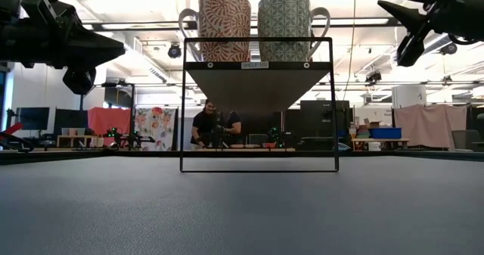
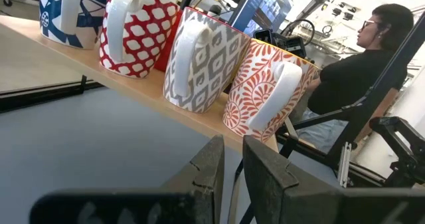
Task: Place coffee mugs
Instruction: Return to Home Position
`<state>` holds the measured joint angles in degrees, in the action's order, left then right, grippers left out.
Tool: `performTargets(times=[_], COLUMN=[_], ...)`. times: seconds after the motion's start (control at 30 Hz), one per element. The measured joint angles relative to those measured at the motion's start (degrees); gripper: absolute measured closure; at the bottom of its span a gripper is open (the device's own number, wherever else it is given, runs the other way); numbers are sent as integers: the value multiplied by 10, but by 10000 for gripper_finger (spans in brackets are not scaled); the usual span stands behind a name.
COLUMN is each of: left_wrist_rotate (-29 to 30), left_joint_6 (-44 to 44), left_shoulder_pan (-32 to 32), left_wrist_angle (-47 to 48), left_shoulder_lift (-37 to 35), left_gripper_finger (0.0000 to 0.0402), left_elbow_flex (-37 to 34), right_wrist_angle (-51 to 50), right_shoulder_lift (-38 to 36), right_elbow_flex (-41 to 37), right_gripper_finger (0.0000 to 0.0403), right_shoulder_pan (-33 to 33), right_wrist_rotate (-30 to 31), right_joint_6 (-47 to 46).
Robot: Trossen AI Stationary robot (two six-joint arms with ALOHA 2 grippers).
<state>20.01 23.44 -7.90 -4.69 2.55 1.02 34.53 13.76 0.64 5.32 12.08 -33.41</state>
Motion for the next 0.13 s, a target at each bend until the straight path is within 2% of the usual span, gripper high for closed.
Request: performTargets(times=[0.13], left_wrist_rotate=[0], left_joint_6=[0], left_shoulder_pan=[0], left_wrist_angle=[0], left_shoulder_lift=[0], left_gripper_finger=[363], left_elbow_flex=[0], right_wrist_angle=[0], right_shoulder_lift=[0], right_elbow_flex=[0], right_gripper_finger=[342], right_shoulder_pan=[0], right_wrist_rotate=[0], right_joint_6=[0])
